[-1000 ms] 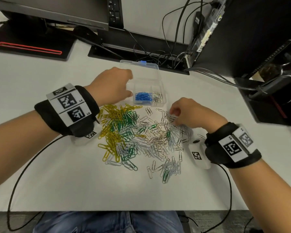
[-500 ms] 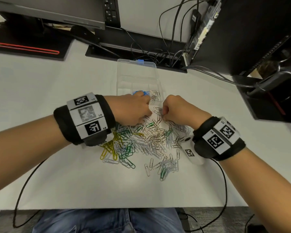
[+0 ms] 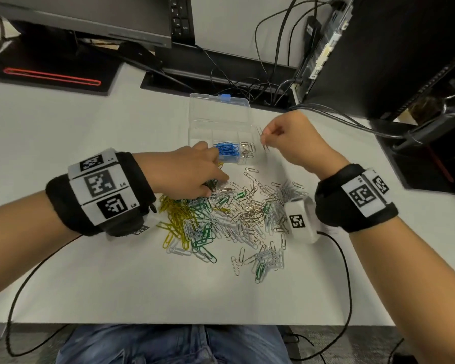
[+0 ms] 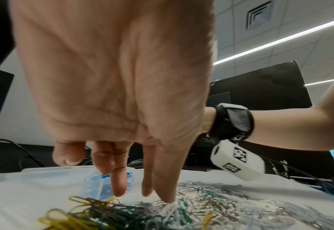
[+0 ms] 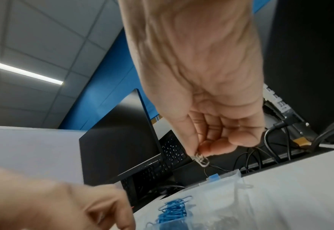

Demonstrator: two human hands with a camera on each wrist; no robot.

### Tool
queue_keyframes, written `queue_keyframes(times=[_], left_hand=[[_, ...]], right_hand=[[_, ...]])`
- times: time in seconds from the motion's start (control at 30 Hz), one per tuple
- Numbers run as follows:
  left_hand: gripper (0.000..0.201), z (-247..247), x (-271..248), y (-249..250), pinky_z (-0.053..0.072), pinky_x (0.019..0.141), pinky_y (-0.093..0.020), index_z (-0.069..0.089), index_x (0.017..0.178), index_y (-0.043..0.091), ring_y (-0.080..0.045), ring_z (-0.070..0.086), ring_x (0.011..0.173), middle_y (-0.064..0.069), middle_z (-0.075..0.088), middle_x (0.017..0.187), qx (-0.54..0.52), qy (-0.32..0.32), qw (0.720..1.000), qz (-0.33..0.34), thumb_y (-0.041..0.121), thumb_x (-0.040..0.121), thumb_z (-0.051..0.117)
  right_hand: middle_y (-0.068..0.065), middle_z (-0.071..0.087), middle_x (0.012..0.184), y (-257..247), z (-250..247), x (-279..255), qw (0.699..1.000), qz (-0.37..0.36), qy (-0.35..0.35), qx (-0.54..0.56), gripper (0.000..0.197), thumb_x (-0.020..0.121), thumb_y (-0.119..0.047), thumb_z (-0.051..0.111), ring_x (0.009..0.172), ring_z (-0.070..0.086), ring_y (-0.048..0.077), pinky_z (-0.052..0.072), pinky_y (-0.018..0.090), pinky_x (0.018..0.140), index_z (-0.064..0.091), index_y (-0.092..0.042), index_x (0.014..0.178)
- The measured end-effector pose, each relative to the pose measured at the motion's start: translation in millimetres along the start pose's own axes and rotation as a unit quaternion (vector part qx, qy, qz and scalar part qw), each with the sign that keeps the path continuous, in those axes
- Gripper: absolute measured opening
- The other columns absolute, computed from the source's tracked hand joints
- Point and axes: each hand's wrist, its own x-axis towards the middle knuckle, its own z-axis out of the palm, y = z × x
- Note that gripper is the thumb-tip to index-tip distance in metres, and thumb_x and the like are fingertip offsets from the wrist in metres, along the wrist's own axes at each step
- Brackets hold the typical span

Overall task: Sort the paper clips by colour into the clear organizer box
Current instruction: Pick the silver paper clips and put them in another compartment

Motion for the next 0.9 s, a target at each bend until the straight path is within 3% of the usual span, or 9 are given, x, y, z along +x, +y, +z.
queue_keyframes(times=[0.13,0.27,0.43,0.5,0.67,0.73,0.9], left_hand=[[0.052,3.6,4.4,11.0,0.034,0.09,-0.032,0.026,0.145,0.039,-0.018,0.027,0.111,-0.001,0.033,0.125,0.007,-0.017,0.999,0.032,0.04,0.097,0.045],[0.056,6.5,13.1,15.8,0.032,0.093,-0.035,0.02,0.147,0.038,-0.022,0.027,0.116,-0.004,0.033,0.126,0.026,-0.032,0.999,0.021,0.045,0.096,0.042],[0.056,-3.2,20.5,19.4,0.033,0.092,-0.035,0.034,0.142,0.029,-0.022,0.03,0.116,-0.004,0.037,0.124,0.014,0.025,0.999,0.022,0.048,0.091,0.051],[0.057,-5.5,21.5,22.5,0.032,0.09,-0.032,0.032,0.143,0.031,-0.021,0.032,0.116,-0.003,0.037,0.125,0.015,0.037,0.998,0.04,0.044,0.091,0.053],[0.062,-0.5,19.8,28.0,0.028,0.087,-0.03,0.021,0.147,0.038,-0.02,0.031,0.113,-0.003,0.034,0.125,0.038,0.003,0.998,0.054,0.042,0.093,0.05],[0.062,0.5,17.2,26.7,0.03,0.089,-0.031,0.022,0.147,0.037,-0.02,0.031,0.115,-0.003,0.033,0.126,0.037,0.009,0.998,0.044,0.043,0.093,0.051],[0.058,2.7,7.0,23.0,0.031,0.089,-0.032,0.024,0.146,0.039,-0.019,0.029,0.116,-0.001,0.032,0.124,0.043,0.006,0.998,0.046,0.045,0.094,0.048]], right_hand=[[0.002,0.065,0.08,-1.1,9.6,10.4,1.0,0.004,-0.01,0.008,0.009,0.084,-0.009,0.068,0.068,0.055,0.006,0.041,0.011,0.059,0.07,-0.002,0.09],[0.001,0.059,0.083,3.1,8.8,-3.3,0.997,-0.006,-0.031,-0.077,0.019,0.078,-0.015,0.076,0.074,0.054,0.014,0.04,0.016,0.059,0.067,-0.01,0.094],[-0.003,0.046,0.104,2.9,9.9,-34.0,0.957,0.002,-0.196,-0.216,0.063,0.071,-0.027,0.082,0.093,0.048,0.015,0.037,0.026,0.074,0.053,-0.015,0.125],[-0.002,0.042,0.108,4.2,14.9,-39.3,0.947,0.007,-0.224,-0.23,0.071,0.068,-0.029,0.083,0.094,0.045,0.016,0.038,0.027,0.075,0.048,-0.016,0.129],[0.005,0.041,0.116,6.0,23.4,-40.3,0.943,0.0,-0.23,-0.24,0.066,0.07,-0.026,0.082,0.099,0.047,0.02,0.043,0.031,0.079,0.047,-0.017,0.126],[0.005,0.041,0.119,7.2,21.1,-39.5,0.946,-0.001,-0.218,-0.239,0.067,0.072,-0.032,0.08,0.106,0.047,0.022,0.044,0.032,0.084,0.046,-0.016,0.128],[0.003,0.031,0.133,4.6,22.7,-46.4,0.935,0.007,-0.246,-0.254,0.11,0.056,-0.057,0.082,0.126,0.03,0.021,0.04,0.04,0.104,0.029,-0.016,0.143]])
